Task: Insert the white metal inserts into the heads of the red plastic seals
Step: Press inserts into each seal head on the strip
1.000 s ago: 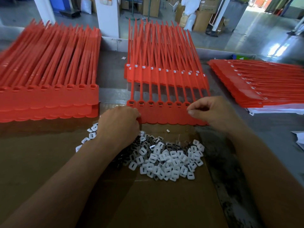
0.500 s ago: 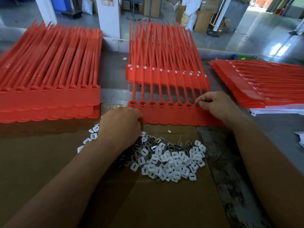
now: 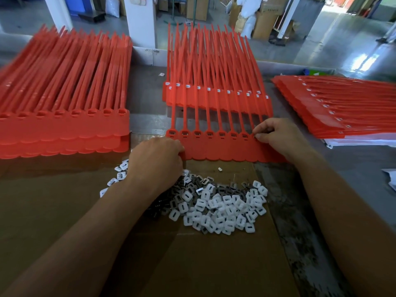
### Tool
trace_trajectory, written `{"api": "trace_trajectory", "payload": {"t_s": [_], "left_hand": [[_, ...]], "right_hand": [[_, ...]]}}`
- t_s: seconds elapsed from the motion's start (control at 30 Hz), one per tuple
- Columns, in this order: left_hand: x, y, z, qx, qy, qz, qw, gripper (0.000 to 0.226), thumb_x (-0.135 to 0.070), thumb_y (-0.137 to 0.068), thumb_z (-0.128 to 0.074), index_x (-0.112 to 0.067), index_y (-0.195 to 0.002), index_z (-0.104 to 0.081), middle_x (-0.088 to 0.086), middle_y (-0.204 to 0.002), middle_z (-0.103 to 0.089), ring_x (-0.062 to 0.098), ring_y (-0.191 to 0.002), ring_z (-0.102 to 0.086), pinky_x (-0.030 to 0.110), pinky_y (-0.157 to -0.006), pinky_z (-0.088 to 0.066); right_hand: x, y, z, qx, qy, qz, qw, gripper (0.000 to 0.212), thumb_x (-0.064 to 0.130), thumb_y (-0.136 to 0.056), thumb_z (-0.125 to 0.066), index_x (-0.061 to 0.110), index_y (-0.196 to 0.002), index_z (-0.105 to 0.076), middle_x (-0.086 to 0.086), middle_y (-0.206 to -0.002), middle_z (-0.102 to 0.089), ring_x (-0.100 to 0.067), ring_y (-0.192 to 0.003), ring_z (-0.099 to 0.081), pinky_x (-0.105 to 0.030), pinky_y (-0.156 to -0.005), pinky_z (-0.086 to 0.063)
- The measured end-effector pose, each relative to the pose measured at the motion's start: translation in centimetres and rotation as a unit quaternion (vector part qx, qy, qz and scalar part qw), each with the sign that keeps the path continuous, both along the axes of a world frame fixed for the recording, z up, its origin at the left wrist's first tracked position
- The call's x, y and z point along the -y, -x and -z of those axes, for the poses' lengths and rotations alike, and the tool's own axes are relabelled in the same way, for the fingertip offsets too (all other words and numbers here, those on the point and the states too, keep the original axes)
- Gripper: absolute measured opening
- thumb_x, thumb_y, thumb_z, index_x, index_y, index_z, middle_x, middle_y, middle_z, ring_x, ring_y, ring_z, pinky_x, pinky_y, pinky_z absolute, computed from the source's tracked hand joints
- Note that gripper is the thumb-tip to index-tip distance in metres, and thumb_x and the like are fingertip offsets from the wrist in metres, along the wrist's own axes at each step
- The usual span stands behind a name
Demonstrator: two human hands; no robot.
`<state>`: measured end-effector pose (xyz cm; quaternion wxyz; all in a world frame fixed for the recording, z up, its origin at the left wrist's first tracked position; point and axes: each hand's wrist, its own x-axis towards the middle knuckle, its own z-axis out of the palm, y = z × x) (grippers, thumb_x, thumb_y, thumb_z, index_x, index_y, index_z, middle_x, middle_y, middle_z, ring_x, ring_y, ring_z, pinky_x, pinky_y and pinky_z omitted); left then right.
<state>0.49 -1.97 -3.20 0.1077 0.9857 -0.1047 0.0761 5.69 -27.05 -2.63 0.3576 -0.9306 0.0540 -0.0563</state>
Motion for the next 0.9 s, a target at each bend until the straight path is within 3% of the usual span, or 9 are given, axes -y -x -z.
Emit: {"api": "trace_trajectory", "payload": {"t_s": [0.17, 0.43, 0.63, 0.77, 0.9], "left_hand": [[0.0, 0.0, 0.0, 0.001, 0.003, 0.002, 1.0, 0.033, -0.013, -0.087, -0.041, -0.021, -0.106, -0.067, -0.005, -0.113, -0.065, 0.017, -0.102, -0.059, 0.031, -0.081, -0.045], [-0.1, 0.0, 0.0, 0.002, 0.002, 0.0, 1.0, 0.032, -0.013, -0.087, -0.041, -0.021, -0.105, -0.067, -0.004, -0.112, -0.065, 0.017, -0.101, -0.059, 0.031, -0.081, -0.047], [0.0, 0.0, 0.0, 0.001, 0.004, 0.001, 1.0, 0.032, -0.013, -0.087, -0.041, -0.02, -0.105, -0.066, -0.003, -0.112, -0.065, 0.017, -0.102, -0.059, 0.031, -0.082, -0.047], [-0.1, -0.1, 0.0, 0.001, -0.001, 0.001, 1.0, 0.032, -0.013, -0.087, -0.041, -0.02, -0.104, -0.067, -0.004, -0.112, -0.065, 0.016, -0.101, -0.059, 0.031, -0.081, -0.047], [0.0, -0.1, 0.0, 0.0, -0.003, -0.001, 1.0, 0.032, -0.014, -0.087, -0.041, -0.021, -0.106, -0.066, -0.004, -0.113, -0.065, 0.017, -0.102, -0.059, 0.032, -0.082, -0.047]], "right_hand": [[0.0, -0.2, 0.1, 0.009, 0.002, 0.012, 1.0, 0.011, 0.003, -0.08, -0.066, 0.011, -0.087, -0.068, 0.009, -0.068, -0.053, 0.001, -0.062, -0.046, 0.0, -0.047, -0.032], [0.0, -1.0, 0.3, -0.006, 0.0, 0.039, 0.999, 0.016, 0.003, -0.077, -0.068, 0.018, -0.074, -0.064, 0.009, -0.071, -0.056, -0.002, -0.067, -0.048, -0.016, -0.057, -0.035], [0.2, -0.4, 0.2, 0.01, 0.001, 0.026, 1.0, 0.01, 0.007, -0.081, -0.066, 0.017, -0.085, -0.066, 0.009, -0.076, -0.057, -0.004, -0.073, -0.05, -0.016, -0.06, -0.035], [-0.8, 1.3, -1.1, 0.045, 0.033, -0.024, 0.998, 0.014, 0.011, -0.082, -0.066, 0.024, -0.079, -0.062, 0.013, -0.076, -0.058, 0.004, -0.073, -0.051, -0.011, -0.061, -0.034], [-3.0, 3.4, -2.6, 0.013, 0.055, -0.131, 0.99, 0.021, 0.015, -0.08, -0.069, 0.033, -0.07, -0.061, 0.02, -0.07, -0.059, 0.012, -0.065, -0.055, -0.003, -0.056, -0.037]]}}
